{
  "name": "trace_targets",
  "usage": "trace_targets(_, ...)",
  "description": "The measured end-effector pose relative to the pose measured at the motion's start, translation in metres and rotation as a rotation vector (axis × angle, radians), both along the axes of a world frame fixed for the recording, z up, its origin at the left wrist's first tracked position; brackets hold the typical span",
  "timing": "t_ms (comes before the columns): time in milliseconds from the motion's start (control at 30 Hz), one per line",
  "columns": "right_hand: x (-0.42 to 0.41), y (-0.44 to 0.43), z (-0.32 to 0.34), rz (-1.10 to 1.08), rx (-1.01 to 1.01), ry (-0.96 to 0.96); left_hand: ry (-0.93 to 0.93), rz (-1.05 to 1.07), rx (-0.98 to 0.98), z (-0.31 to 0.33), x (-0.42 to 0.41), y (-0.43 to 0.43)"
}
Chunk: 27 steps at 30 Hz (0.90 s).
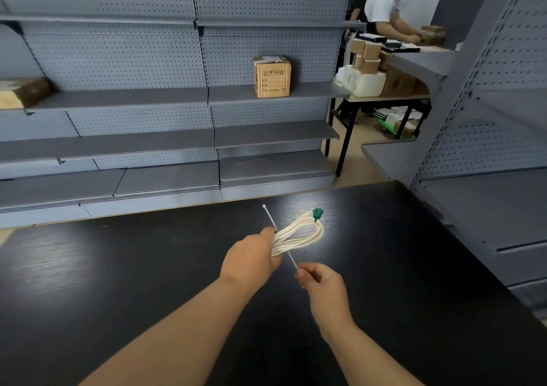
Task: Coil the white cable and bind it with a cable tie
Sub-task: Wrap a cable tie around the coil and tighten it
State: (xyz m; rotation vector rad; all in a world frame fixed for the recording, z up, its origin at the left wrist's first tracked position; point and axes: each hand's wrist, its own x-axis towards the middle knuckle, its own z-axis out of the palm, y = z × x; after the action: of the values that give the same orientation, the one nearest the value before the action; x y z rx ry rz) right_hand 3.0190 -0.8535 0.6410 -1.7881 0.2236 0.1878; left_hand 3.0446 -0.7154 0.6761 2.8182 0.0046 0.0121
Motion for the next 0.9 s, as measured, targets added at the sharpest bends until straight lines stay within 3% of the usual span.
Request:
trace_targets(567,-0.009,-0.006,-0.014,0.026,0.003,0.042,0.148,-0.023,-0.396,-0.021,-0.007,-0.005)
trace_targets(900,-0.013,-0.004,-0.028,0.062,-0.051,0.097,0.162,-0.010,-0.293,-0.038,-0.010,-0.003)
